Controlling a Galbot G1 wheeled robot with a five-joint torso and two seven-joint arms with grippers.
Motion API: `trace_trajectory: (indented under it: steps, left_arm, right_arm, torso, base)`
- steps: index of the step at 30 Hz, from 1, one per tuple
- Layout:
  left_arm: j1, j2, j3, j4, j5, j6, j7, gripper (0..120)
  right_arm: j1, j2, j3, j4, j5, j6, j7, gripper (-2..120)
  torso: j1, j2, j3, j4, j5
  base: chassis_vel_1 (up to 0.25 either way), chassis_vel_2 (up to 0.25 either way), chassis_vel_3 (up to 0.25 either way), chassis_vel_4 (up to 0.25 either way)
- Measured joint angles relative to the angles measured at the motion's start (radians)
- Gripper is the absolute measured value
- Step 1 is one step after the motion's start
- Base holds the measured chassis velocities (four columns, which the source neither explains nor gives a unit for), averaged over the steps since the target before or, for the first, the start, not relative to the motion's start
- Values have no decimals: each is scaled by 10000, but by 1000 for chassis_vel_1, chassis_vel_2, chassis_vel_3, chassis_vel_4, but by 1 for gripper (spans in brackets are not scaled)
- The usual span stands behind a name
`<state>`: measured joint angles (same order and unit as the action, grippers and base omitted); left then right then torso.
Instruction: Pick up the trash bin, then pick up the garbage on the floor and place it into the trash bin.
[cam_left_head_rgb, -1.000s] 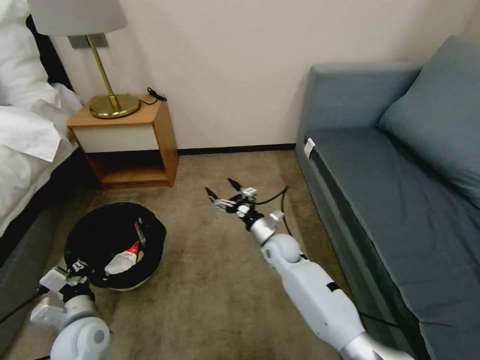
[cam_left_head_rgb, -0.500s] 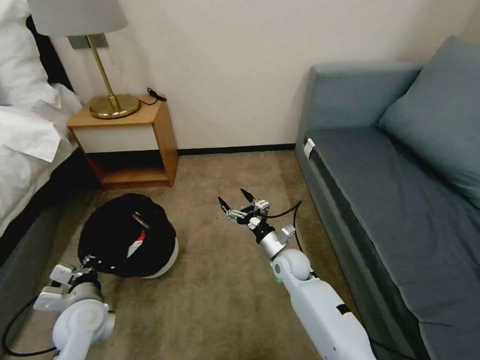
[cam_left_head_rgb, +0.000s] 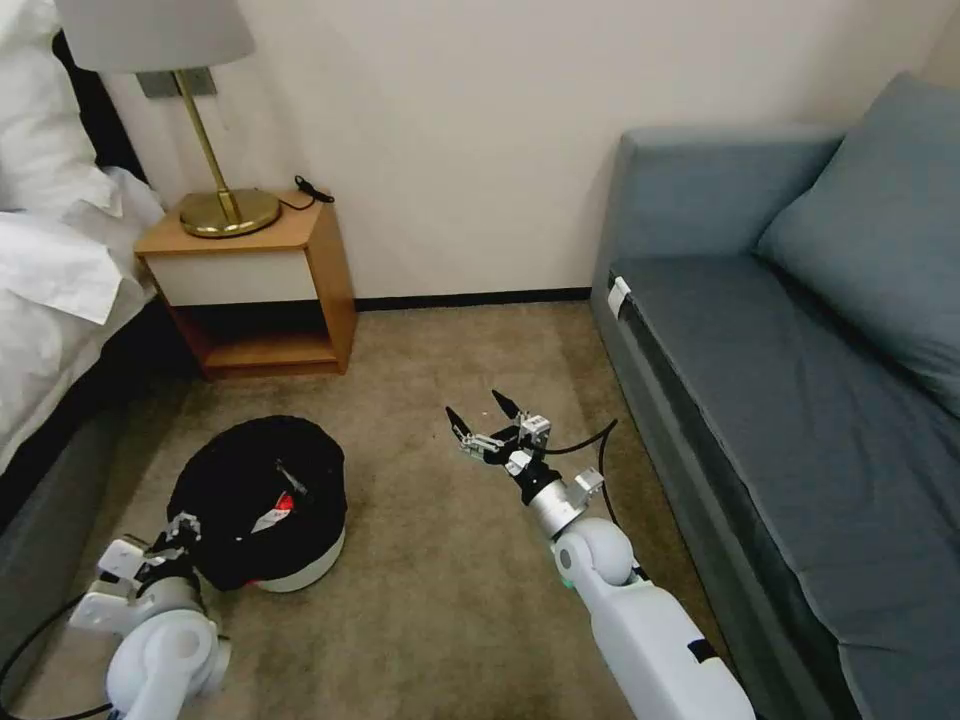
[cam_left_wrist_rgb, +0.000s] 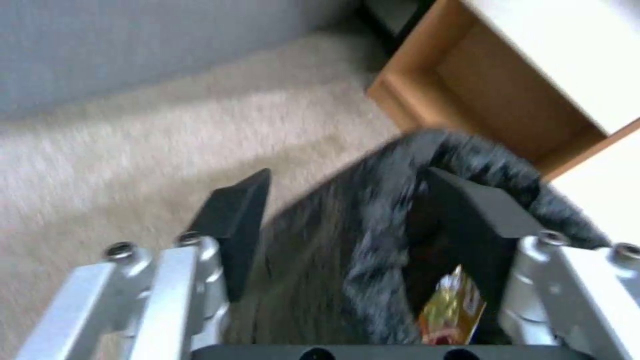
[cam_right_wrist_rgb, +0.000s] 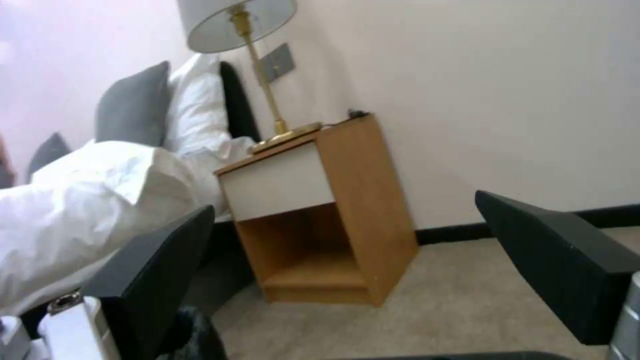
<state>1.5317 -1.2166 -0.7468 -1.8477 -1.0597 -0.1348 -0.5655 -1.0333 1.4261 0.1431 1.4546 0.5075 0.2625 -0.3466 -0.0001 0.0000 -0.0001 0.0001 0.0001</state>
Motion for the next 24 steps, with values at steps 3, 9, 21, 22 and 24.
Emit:
trace_trajectory:
  steps: [3, 9, 21, 22, 24]
  left_arm:
    - [113, -1, -65, -139, 439, -392, 20, 75]
    - [431, 18, -165, 52, 4382, -2517, 581, 97]
    - [769, -260, 162, -674, 9157, -3161, 1713, 100]
    - [769, -260, 162, -674, 9157, -3161, 1713, 100]
    - [641, -281, 235, -805, 9335, -3017, 1753, 100]
  right_arm:
    - [-74, -36, 0, 140, -63, 2, 367, 100]
    - [-360, -11, 222, 571, -707, 113, 1574, 100]
    - [-1542, 34, 815, 1326, -1349, 305, 1894, 100]
    - [-1542, 34, 815, 1326, -1349, 305, 1894, 100]
    - [-1771, 56, 907, 1474, -1365, 358, 1803, 100]
  torso:
    - [0, 0, 0, 0, 1]
    - [1, 0, 0, 1, 0]
    - [0, 0, 0, -1, 0]
    - [0, 0, 0, -1, 0]
    - [0, 0, 0, -2, 0]
  base:
    - [0, 0, 0, 0]
    - [0, 0, 0, 0]
    - [0, 0, 0, 0]
    - [0, 0, 0, 0]
    - [0, 0, 0, 0]
